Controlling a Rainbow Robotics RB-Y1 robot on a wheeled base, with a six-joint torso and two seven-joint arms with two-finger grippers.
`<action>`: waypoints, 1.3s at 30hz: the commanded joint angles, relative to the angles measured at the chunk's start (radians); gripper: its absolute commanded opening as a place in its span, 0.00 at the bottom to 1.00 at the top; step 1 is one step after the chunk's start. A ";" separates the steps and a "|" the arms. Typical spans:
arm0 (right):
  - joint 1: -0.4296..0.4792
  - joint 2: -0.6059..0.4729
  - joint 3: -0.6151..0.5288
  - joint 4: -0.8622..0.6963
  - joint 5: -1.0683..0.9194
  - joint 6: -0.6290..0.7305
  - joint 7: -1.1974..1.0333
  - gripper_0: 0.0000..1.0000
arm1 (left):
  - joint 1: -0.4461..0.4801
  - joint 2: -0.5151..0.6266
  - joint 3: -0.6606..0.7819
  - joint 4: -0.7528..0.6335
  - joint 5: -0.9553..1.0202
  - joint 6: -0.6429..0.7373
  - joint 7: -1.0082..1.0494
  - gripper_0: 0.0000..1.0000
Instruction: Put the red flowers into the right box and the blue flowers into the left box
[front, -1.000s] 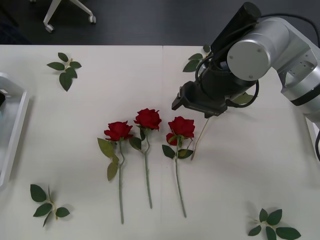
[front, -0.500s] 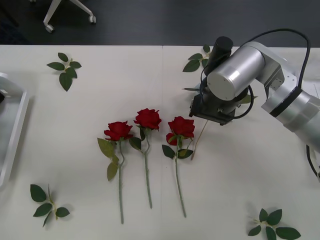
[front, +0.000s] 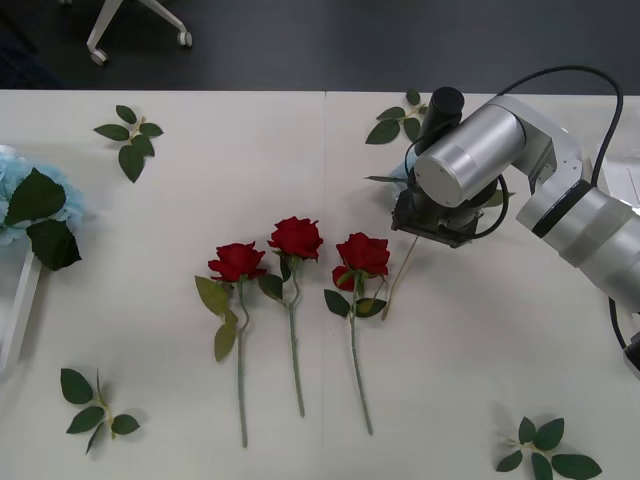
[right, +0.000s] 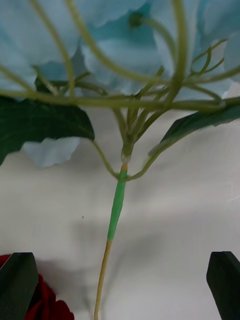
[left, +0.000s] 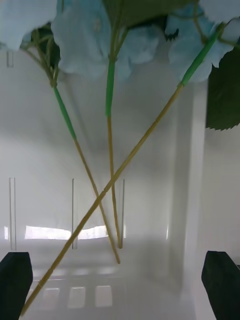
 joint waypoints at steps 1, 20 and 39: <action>-0.018 0.030 0.003 0.027 0.020 -0.020 -0.006 1.00 | 0.065 0.051 0.057 -0.136 0.039 0.049 0.068 1.00; 0.002 0.029 0.062 0.042 0.026 -0.067 0.009 0.00 | 0.182 0.048 -0.017 -0.522 0.291 0.136 0.254 1.00; 0.014 0.006 0.059 0.010 0.031 -0.124 0.057 0.00 | 0.085 -0.300 -0.328 -0.881 -0.115 0.173 0.725 1.00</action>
